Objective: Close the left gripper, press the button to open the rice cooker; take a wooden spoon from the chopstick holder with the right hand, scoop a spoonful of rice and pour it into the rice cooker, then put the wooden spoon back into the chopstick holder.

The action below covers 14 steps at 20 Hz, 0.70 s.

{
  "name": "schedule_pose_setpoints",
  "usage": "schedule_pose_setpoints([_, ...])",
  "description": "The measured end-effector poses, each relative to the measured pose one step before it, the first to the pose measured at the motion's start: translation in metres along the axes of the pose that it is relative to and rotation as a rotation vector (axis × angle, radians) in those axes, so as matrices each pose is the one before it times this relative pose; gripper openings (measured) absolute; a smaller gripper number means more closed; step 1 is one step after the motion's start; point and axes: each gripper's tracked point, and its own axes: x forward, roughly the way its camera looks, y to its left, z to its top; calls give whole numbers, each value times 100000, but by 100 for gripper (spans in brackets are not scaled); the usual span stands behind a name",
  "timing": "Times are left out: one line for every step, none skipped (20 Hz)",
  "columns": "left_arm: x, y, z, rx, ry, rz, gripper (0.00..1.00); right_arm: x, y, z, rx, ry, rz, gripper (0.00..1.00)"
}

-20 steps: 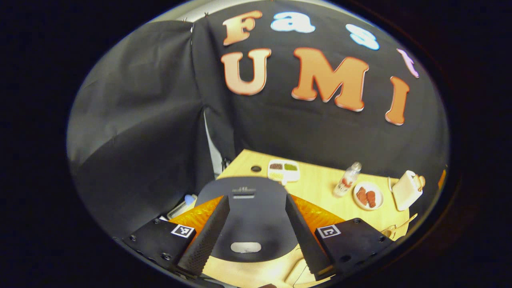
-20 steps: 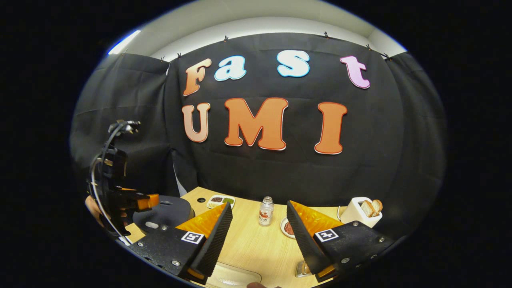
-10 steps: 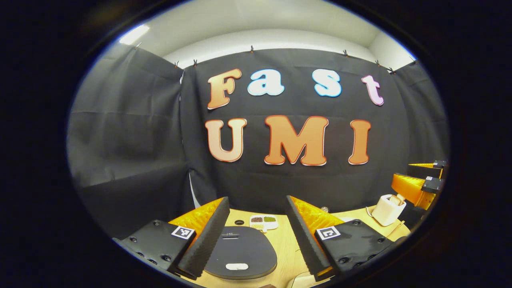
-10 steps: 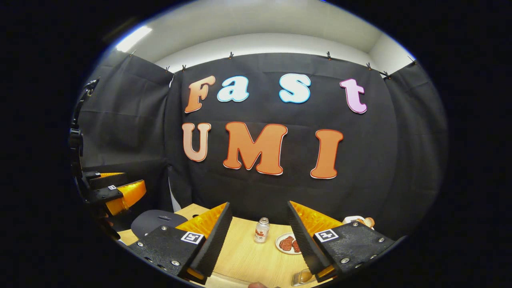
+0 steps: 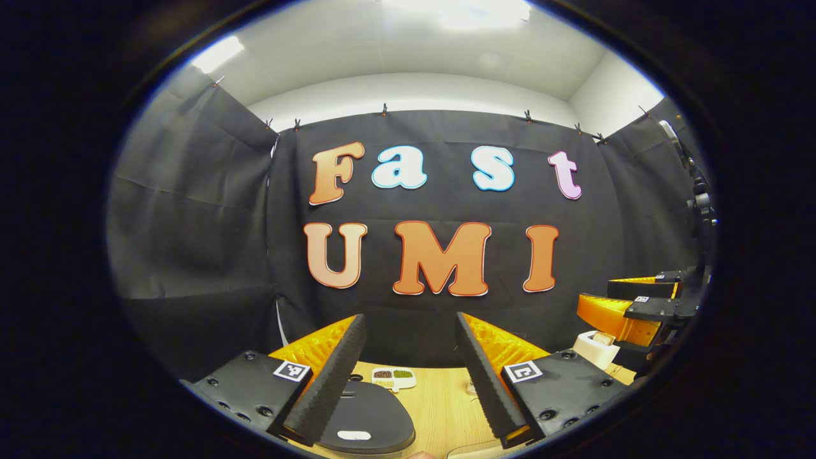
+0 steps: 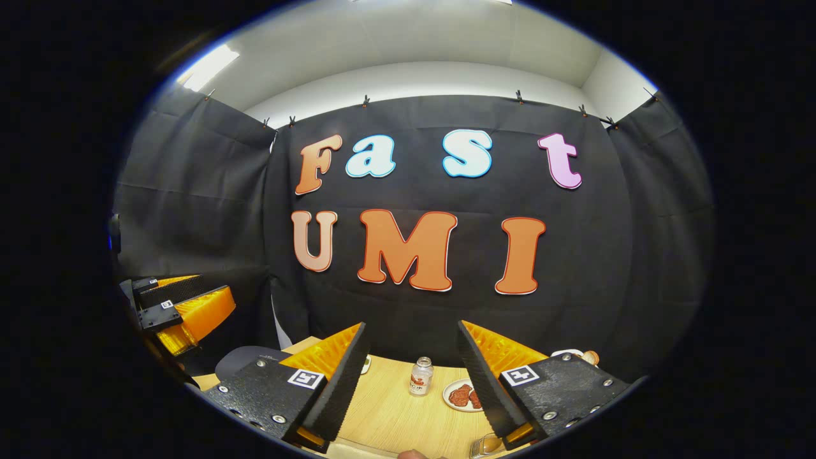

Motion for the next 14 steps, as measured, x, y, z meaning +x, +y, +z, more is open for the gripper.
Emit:
schedule_pose_setpoints([-101, -454, -111, -144, -207, -980, 96, -188, -190, 32, -114, -215, -281, 86])
schedule_pose_setpoints([-60, -255, -143, 50, -58, -1127, 96, -28, -1, -20, -70, -317, 12, 86])
schedule_pose_setpoints([7, -416, -92, 504, 392, -1029, 96, -54, -96, 74, -309, -300, -104, 86])
schedule_pose_setpoints([-23, 113, 375, 544, -902, 78, 96, -40, -67, 6, -440, -212, 15, 86])
schedule_pose_setpoints([41, 36, 313, 413, -1093, 180, 96, 8, -175, -50, -345, 147, -296, 86])
schedule_pose_setpoints([23, 42, 30, 511, -293, 390, 96, 25, -6, -155, 104, 294, 222, 86])
schedule_pose_setpoints([10, -55, -32, 368, 100, -33, 96, -72, -75, -9, 383, 83, -207, 92])
schedule_pose_setpoints([74, -155, -290, 305, 609, -133, 96, 39, -72, 34, 650, -83, -153, 92])
schedule_pose_setpoints([-97, -51, -154, -57, 246, -66, 96, 5, -106, 48, 411, -363, -195, 92])
schedule_pose_setpoints([-27, -110, -34, -428, 187, -257, 96, 47, -178, 157, 117, -494, -336, 92])
schedule_pose_setpoints([-82, -173, -30, -371, 75, -312, 95, 33, -132, -40, -74, -305, -172, 92])
schedule_pose_setpoints([-39, 1, 38, -1, -291, 147, 95, -5, -23, 21, 91, -158, -190, 92])
schedule_pose_setpoints([-31, 41, 11, 523, -216, 198, 94, -98, 35, 4, 210, -144, 266, 92])
schedule_pose_setpoints([2, 192, 201, 1040, -780, 965, 95, -9, -49, -60, 149, -274, -93, 92])
